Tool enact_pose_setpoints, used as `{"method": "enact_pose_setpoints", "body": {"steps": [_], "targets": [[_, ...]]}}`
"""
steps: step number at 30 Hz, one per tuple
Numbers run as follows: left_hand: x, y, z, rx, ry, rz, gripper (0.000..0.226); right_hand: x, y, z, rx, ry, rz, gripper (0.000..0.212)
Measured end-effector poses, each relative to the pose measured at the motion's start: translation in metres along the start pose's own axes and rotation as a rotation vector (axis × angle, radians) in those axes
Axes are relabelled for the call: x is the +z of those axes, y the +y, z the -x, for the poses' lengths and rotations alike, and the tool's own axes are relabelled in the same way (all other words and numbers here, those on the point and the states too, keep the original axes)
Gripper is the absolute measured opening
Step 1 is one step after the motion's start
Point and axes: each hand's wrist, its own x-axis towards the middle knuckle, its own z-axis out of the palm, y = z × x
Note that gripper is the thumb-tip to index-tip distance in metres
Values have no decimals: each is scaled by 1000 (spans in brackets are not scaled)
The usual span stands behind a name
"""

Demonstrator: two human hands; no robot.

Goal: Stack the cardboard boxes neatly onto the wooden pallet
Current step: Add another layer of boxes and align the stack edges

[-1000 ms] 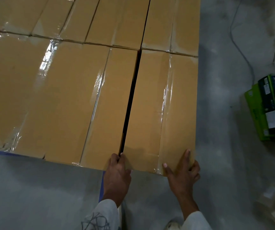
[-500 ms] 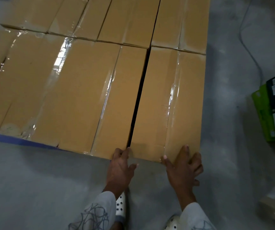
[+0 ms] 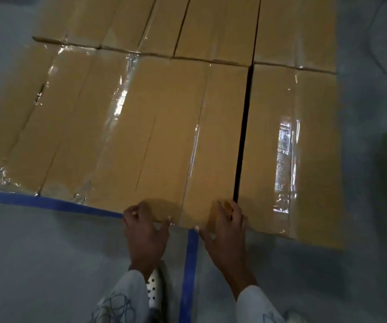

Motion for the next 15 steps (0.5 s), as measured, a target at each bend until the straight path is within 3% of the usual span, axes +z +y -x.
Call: {"method": "enact_pose_setpoints", "body": {"steps": [5, 9, 15], "targets": [[-11, -18, -21, 30, -62, 57, 89, 18, -28, 10, 192, -3, 77, 94], [-11, -26, -35, -2, -69, 69, 109, 15, -38, 11, 357, -40, -48, 96], [-18, -29, -46, -61, -99, 107, 100, 16, -47, 5, 488, 49, -136, 94]]}}
